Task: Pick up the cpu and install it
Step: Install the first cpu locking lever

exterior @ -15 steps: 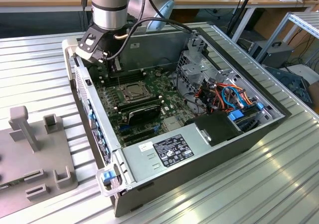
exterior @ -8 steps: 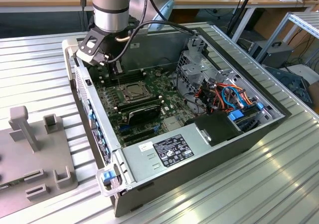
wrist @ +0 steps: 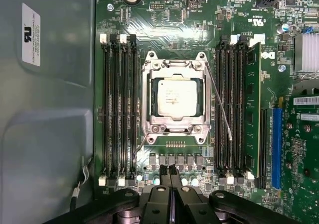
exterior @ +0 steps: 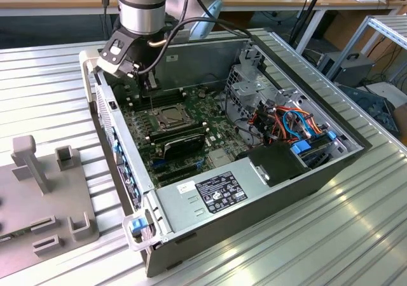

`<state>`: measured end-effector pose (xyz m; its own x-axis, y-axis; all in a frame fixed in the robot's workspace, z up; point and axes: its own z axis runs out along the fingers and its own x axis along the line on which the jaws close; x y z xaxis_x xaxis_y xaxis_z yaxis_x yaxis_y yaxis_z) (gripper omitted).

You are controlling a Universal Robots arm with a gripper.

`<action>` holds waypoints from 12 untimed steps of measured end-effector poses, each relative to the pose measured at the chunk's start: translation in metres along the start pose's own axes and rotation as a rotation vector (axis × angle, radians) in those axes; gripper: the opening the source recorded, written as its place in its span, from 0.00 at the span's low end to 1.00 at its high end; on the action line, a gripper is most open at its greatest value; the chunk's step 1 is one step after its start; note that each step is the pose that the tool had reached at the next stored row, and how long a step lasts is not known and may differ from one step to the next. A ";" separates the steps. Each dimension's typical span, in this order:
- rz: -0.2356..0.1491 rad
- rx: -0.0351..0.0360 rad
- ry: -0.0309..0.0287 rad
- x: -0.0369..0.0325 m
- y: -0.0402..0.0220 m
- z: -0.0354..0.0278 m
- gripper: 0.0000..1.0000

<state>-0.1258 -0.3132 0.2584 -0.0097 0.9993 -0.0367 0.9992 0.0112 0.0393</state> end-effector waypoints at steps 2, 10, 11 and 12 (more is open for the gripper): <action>-0.046 -0.0016 0.0017 0.0000 0.0000 0.0001 0.11; -0.254 -0.0093 0.0100 0.0000 -0.0001 0.0014 0.11; -0.283 -0.0103 0.0111 0.0000 -0.0001 0.0016 0.11; -0.303 -0.0112 0.0119 0.0001 -0.0001 0.0018 0.11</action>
<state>-0.1258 -0.3132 0.2566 -0.3076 0.9508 -0.0368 0.9503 0.3089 0.0393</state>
